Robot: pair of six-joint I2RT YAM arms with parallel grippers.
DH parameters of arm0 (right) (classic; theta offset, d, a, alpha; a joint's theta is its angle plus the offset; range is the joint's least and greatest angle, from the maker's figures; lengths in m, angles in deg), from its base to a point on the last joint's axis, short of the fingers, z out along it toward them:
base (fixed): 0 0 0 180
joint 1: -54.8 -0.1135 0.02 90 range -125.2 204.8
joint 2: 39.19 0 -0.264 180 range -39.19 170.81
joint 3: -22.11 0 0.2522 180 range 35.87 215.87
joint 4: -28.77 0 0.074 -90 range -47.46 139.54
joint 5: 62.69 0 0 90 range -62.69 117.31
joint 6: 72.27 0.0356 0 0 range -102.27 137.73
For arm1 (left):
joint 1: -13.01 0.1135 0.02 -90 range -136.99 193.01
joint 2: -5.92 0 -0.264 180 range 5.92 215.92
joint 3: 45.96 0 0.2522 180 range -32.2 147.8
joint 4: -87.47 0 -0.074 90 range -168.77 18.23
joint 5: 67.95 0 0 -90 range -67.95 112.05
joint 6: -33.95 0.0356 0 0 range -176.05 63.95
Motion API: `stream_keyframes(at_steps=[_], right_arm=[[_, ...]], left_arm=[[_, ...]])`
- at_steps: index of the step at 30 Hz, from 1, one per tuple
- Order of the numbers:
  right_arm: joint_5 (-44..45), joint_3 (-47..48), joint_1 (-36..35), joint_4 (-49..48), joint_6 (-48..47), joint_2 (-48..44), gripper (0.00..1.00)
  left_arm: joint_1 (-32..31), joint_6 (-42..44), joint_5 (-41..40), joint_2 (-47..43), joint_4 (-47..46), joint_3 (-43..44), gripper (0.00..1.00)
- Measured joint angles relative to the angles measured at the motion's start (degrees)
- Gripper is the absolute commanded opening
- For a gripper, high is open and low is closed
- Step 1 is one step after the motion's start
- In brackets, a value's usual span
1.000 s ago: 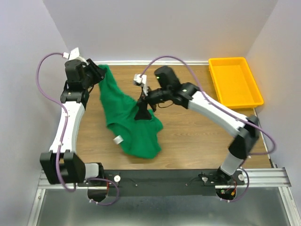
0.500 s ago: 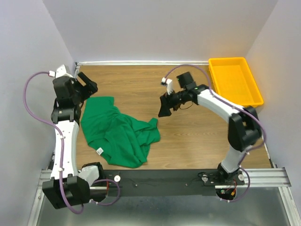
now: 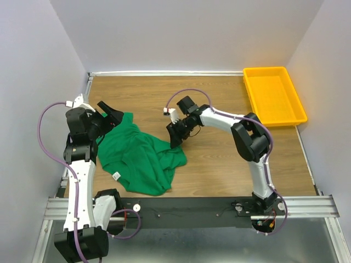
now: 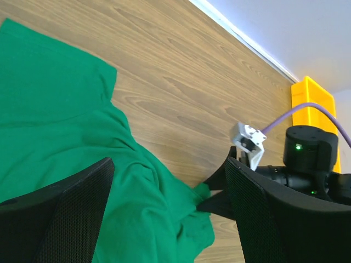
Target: Fold and stack the t-shirts
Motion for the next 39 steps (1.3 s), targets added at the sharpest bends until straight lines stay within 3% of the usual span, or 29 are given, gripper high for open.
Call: stream_keyframes(at_steps=[1, 2, 3, 8, 10, 12, 13, 15, 16, 19, 22, 26, 27, 31, 35, 39], right_arm=[[-0.04, 0.02, -0.57, 0.04, 0.04, 0.39, 0.29], [-0.02, 0.02, -0.76, 0.2, 0.46, 0.5, 0.2], [0.15, 0.02, -0.98, 0.39, 0.52, 0.57, 0.02], [5.51, 0.04, 0.33, 1.51, 1.49, -0.52, 0.01], [9.35, 0.04, 4.22, 2.05, 2.49, -2.54, 0.01], [13.35, 0.02, 12.66, 1.51, 3.17, -6.38, 0.01], [14.67, 0.02, 16.28, 0.92, 3.1, -8.13, 0.32], [17.75, -0.35, 25.35, -0.63, 1.68, -11.93, 0.73], [19.69, -1.42, 31.06, -1.18, -0.55, -14.99, 1.0], [20.46, -7.21, 35.21, -0.63, -3.54, -22.95, 1.0], [18.01, -10.6, 32.11, 0.24, -6.25, -27.04, 1.0], [8.48, -13.29, 29.16, 3.13, -13.68, -29.7, 0.99], [4.61, -13.33, 29.18, 5.44, -17.22, -29.79, 0.94], [2.99, -13.57, 27.17, 7.93, -21.31, -29.11, 0.83], [4.81, -14.97, 21.73, 8.2, -19.63, -26.45, 0.84], [7.63, -16.26, 21.18, 7.41, -14.91, -25.99, 0.86]], left_arm=[[0.0, -0.22, 0.33, -0.39, -0.11, -0.33, 0.89], [0.0, -0.26, 0.5, -0.5, -0.13, -0.52, 0.89], [0.0, -0.28, 0.76, -0.5, -0.17, -0.81, 0.89], [0.0, -0.26, 1.46, -0.46, -0.2, -1.57, 0.88], [0.0, -0.22, 1.6, -0.46, -0.28, -1.68, 0.89], [0.0, -0.22, 1.64, -0.48, -0.98, -2.32, 0.89], [0.0, -0.28, 1.66, -0.46, -1.42, -3.08, 0.89], [0.0, -0.55, 2.1, -0.39, -2.49, -4.83, 0.89], [0.0, -0.96, 2.73, -0.09, -3.45, -6.56, 0.88], [-0.13, -1.53, 3.91, 2.62, -4.2, -8.37, 0.88], [-0.63, -1.53, 4.26, 5.86, -5.11, -8.48, 0.88], [-4.13, -1.53, 4.7, 8.83, -6.84, -8.11, 0.87], [-5.92, -1.6, 4.76, 9.99, -7.65, -8.04, 0.87], [-17.97, -4.26, 4.13, 16.02, -11.63, -8.04, 0.86], [-31.87, -10.23, 2.64, 24.65, -17.22, -7.87, 0.86], [-40.11, -15.56, -0.02, 34.36, -19.96, -4.81, 0.84]])
